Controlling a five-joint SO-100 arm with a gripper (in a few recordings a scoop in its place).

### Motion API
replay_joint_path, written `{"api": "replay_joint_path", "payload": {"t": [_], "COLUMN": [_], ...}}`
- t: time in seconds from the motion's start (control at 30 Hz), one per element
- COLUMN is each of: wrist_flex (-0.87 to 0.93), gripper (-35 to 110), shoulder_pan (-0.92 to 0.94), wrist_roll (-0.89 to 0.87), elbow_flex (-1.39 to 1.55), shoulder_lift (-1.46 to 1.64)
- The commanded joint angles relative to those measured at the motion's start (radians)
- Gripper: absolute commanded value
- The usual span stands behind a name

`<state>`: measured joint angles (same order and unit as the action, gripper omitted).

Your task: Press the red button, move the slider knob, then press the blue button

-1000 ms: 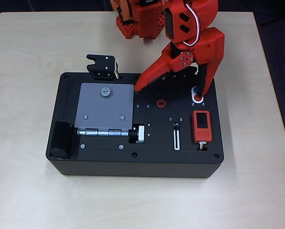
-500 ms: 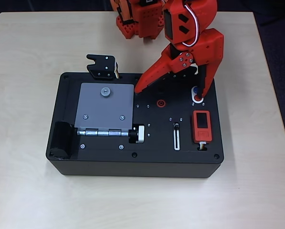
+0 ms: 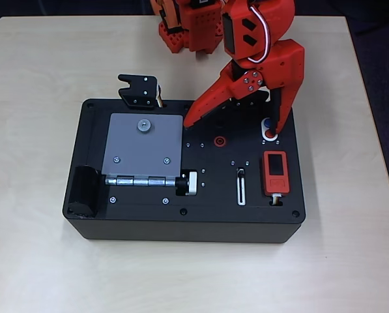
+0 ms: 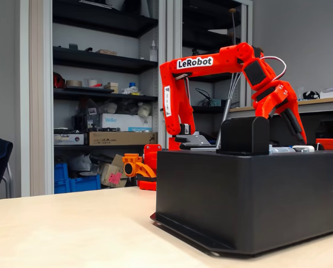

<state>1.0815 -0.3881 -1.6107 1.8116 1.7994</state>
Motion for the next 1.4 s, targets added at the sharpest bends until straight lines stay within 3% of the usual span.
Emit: {"api": "replay_joint_path", "payload": {"t": [0.0,0.53,0.9,1.37], "wrist_flex": [0.002,-0.029,0.190,0.195], "gripper": [68,67,65,15], "shoulder_pan": [-0.003,0.002,0.034,0.109], "wrist_roll": [-0.011,-0.005,0.081,0.135], "elbow_flex": [0.012,0.038,-0.262,-0.373], "shoulder_lift": [0.029,0.021,-0.002,-0.115]}}
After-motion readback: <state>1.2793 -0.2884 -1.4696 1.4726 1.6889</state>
